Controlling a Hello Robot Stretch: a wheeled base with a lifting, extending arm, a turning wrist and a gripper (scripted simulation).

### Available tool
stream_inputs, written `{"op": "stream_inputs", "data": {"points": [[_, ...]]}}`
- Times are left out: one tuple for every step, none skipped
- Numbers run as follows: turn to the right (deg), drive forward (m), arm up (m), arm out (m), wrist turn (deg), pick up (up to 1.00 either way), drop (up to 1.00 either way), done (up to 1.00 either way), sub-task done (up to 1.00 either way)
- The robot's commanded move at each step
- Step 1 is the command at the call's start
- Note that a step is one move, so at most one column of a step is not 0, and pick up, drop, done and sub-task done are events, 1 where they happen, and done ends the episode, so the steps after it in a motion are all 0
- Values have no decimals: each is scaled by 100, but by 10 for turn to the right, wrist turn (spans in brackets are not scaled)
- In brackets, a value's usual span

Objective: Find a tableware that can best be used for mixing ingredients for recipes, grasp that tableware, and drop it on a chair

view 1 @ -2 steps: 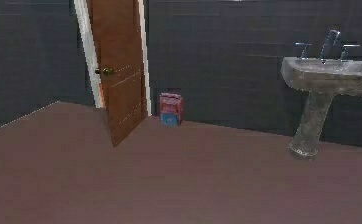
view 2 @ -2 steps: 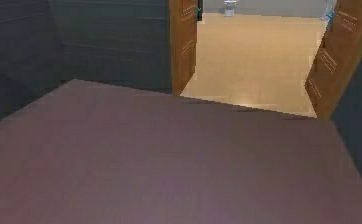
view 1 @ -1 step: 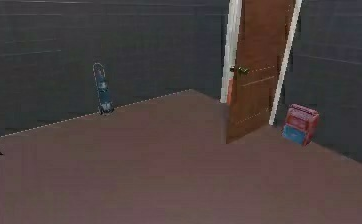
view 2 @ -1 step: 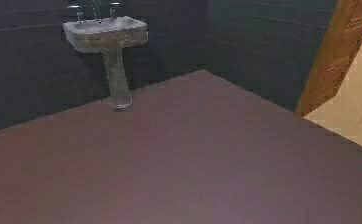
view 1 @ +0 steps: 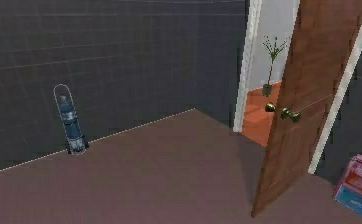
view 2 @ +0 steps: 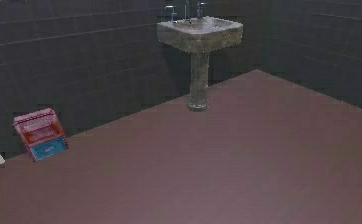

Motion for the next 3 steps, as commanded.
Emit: {"op": "stream_inputs", "data": {"points": [[-30,0,0,0,0,0,0,0,0],[0,100,0,0,0,0,0,0,0],[0,5,0,0,0,0,0,0,0]]}}
